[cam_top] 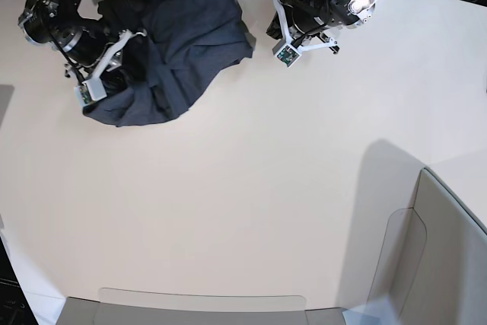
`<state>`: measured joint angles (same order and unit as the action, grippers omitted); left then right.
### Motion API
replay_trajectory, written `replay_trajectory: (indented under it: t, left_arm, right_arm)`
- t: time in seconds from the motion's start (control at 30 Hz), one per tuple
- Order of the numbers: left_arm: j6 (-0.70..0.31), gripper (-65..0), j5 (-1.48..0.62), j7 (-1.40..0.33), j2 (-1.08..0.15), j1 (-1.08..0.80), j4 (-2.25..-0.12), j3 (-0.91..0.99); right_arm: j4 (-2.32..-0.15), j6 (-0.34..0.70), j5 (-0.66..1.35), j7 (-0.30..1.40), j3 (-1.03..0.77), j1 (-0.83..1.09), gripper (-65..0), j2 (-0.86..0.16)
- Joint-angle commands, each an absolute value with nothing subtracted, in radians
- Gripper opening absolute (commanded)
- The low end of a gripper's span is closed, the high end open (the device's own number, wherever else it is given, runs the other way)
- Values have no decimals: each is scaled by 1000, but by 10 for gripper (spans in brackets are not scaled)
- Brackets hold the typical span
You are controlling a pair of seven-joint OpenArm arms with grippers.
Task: Layout the t-shirt on the table in an organized manner, then fold the t-shirt properly
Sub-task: 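Lift the bundle with both grippers and gather it between them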
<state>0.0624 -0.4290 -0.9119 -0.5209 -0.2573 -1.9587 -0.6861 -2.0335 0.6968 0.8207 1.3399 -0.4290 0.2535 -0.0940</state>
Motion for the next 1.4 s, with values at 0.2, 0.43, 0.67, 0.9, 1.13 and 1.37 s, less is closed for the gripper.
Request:
replay_trajectory:
  t: [0.2, 0.43, 0.67, 0.9, 1.13, 1.37]
  left_arm:
    - [68, -646, -421, -954, -499, -239, -1917, -682]
    - [70, -646, -421, -940, -463, -203, -1799, -677]
    - [70, -646, -421, -951, -421, -186, -1797, -575]
    - [70, -646, -421, -941, -420, -183, -1797, -503]
    - [65, -648, -424, -900, -414, -193, -1919, -292]
    - [-96, -646, -550, -1056, -418, -337, -2089, -87]
  right_arm:
    - [-2052, 698, 753, 1339, -148, 206, -650, -105]
    - [-2052, 698, 483, 1339, 137, 183, -650, -111]
    - [-2052, 698, 384, 1337, 397, 128, -650, -171]
    - [-2045, 698, 387, 1337, 483, 81, -650, -236]
    - [-2040, 698, 387, 1339, 484, 51, -650, -285]
    - [-2040, 698, 386, 1339, 484, 48, -650, -294]
